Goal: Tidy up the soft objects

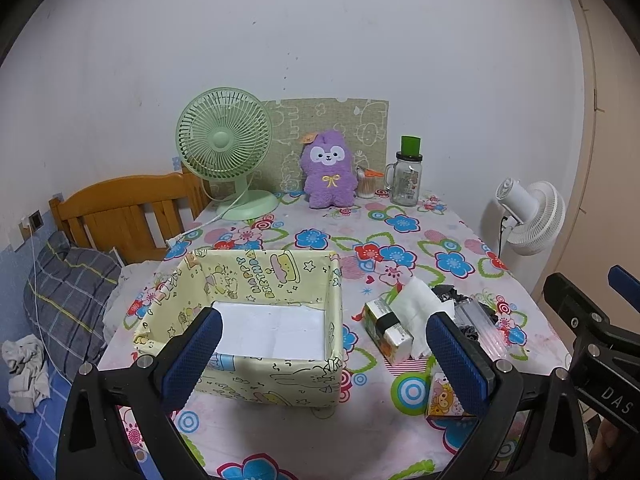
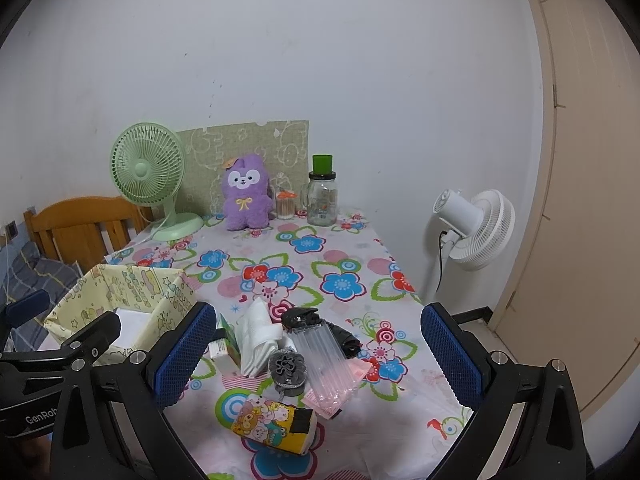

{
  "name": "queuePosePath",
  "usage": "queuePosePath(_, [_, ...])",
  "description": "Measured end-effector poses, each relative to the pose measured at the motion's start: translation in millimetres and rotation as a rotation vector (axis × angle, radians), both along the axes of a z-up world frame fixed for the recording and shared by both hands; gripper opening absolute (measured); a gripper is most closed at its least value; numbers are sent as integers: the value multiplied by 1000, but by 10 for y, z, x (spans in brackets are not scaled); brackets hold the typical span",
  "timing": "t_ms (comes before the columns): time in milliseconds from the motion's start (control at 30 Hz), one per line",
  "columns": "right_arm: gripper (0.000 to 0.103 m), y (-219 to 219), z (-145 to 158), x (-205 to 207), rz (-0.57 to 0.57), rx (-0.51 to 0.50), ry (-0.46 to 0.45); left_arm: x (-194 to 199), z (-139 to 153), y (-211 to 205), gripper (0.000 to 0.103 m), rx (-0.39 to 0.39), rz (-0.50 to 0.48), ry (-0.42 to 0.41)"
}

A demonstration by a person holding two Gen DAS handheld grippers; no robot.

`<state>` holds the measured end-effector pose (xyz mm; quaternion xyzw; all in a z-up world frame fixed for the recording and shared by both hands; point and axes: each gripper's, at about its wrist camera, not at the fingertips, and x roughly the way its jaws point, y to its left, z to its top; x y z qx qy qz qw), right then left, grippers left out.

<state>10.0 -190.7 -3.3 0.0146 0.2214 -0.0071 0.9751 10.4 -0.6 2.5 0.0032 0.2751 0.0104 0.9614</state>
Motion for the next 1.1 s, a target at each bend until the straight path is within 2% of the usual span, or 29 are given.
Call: queuePosePath(1100, [103,-38,64,-24,-7,9,-6,3,32,-53,103,8,-6,-6])
